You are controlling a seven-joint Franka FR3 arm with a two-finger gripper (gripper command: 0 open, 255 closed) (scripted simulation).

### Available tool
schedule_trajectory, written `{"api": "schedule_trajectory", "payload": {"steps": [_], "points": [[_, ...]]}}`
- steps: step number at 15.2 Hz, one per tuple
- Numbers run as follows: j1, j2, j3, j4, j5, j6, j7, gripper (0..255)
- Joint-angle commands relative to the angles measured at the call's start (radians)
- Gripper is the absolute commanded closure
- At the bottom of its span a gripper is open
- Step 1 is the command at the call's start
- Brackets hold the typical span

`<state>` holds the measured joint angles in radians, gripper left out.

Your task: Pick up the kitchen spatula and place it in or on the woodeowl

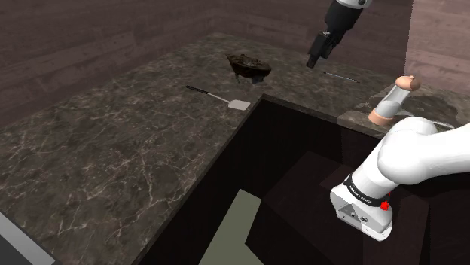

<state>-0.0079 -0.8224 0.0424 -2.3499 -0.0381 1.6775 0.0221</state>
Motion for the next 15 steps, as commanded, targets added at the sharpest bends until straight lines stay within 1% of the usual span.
{"api": "schedule_trajectory", "payload": {"steps": [1, 8, 15], "points": [[0.0, 0.0, 0.0, 0.0, 0.0, 0.0, 0.0, 0], [0.031, 0.248, 0.031, 0.071, 0.024, 0.155, -0.008, 0], [0.057, 0.507, 0.065, 0.2, 0.035, 0.265, -0.017, 0]]}}
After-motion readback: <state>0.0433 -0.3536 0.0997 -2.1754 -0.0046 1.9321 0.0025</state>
